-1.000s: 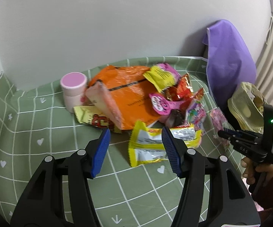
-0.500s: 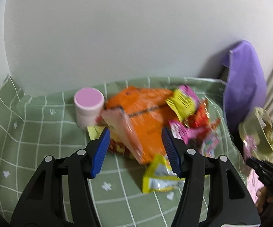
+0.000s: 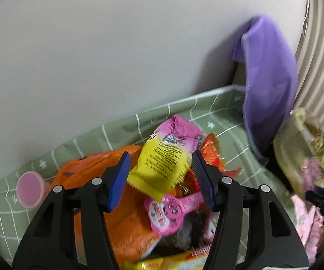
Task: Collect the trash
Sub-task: 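Grasp the pink candy stick with the right tool while the left tool returns to the pile, then grasp the pink-yellow snack packet with the left tool and lift it, then carry both items over the yellow bag and open both tools to drop them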
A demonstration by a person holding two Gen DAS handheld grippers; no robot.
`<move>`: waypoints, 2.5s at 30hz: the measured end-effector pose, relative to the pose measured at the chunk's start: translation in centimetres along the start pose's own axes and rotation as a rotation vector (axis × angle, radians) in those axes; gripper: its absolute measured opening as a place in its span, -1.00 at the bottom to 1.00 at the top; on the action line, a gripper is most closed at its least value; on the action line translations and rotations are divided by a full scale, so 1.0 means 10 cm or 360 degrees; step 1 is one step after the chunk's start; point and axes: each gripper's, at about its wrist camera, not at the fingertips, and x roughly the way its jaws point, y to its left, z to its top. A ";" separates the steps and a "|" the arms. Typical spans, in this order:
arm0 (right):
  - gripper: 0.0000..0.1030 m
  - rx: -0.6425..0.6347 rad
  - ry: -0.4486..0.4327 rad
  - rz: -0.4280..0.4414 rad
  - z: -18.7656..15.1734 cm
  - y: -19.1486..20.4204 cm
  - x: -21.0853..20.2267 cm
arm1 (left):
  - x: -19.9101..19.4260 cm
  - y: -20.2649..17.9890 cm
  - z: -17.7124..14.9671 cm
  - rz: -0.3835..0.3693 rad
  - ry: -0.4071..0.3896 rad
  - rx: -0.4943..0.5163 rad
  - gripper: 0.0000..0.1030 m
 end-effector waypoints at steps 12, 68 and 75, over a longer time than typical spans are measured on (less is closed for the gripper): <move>-0.68 0.0002 0.0008 -0.0021 0.01 0.01 0.01 | 0.04 0.05 -0.09 -0.0033 0.0061 -0.0081 -0.75; -0.68 0.0297 -0.0505 -0.0472 0.43 -1.42 -1.42 | -0.60 -2.44 0.63 -0.0700 -0.0168 0.0573 -0.44; -0.68 0.0298 -0.0500 -0.0448 0.45 -1.52 -1.36 | -0.42 -2.61 0.61 -0.0696 -0.0114 0.0564 -0.44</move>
